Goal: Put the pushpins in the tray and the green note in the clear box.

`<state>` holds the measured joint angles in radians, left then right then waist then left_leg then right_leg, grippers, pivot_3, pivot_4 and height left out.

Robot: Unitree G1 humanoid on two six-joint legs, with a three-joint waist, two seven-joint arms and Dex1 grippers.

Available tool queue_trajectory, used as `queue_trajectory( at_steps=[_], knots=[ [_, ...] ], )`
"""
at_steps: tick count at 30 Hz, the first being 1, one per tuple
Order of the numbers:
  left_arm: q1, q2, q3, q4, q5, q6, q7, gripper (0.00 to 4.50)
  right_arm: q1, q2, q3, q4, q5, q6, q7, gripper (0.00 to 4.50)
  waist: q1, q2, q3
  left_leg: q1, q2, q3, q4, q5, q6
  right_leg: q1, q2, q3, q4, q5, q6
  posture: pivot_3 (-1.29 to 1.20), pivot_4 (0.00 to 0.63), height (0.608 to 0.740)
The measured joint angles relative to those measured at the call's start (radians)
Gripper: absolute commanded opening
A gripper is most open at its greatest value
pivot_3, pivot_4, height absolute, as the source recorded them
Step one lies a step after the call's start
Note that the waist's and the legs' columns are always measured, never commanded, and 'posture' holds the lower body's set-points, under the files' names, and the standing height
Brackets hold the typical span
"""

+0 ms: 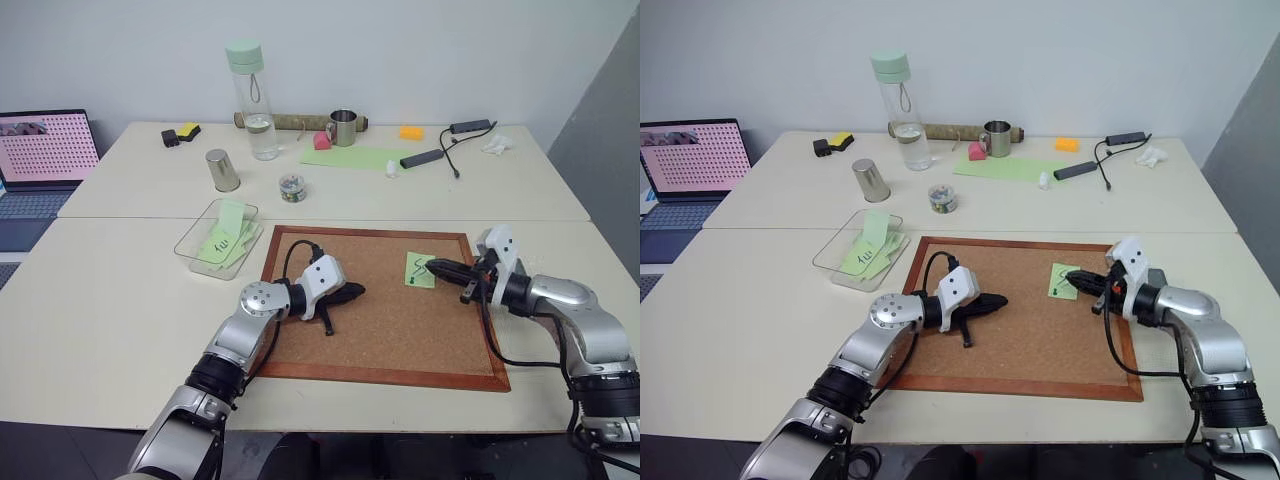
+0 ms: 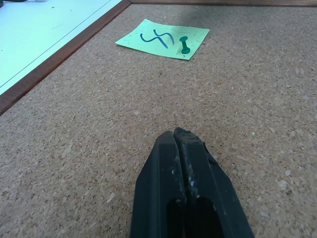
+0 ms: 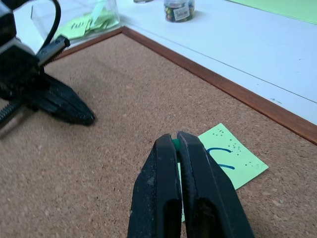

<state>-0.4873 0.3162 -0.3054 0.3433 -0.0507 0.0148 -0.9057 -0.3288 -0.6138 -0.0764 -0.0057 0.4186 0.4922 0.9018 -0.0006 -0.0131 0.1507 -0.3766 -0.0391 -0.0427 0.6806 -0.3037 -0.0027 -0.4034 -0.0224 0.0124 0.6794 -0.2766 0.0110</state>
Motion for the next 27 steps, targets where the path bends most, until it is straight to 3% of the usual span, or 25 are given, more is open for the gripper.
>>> queue_trajectory(
  at_steps=[13, 27],
  knots=[
    [-0.001, 0.0, -0.001, 0.003, 0.0, 0.0, 0.001, 0.0, -0.004, -0.106, -0.087, 0.214, -0.137, -0.024, -0.16, 0.0, 0.0, 0.0, 0.0, 0.0, 0.0, 0.001, 0.0, 0.0, 0.0, 0.0, 0.0, 0.0, 0.0, 0.0, 0.0, 0.0, 0.15, 0.74],
    [-0.004, 0.0, -0.003, 0.007, 0.0, -0.001, 0.0, 0.0, -0.005, -0.106, -0.068, 0.273, -0.198, -0.078, -0.172, 3.07, 0.0, 0.0, 0.0, 0.0, 0.0, 0.001, 0.0, 0.0, 0.0, 0.0, 0.0, 0.0, 0.0, 0.0, 0.0, 0.0, 0.15, 0.74]
  ],
)
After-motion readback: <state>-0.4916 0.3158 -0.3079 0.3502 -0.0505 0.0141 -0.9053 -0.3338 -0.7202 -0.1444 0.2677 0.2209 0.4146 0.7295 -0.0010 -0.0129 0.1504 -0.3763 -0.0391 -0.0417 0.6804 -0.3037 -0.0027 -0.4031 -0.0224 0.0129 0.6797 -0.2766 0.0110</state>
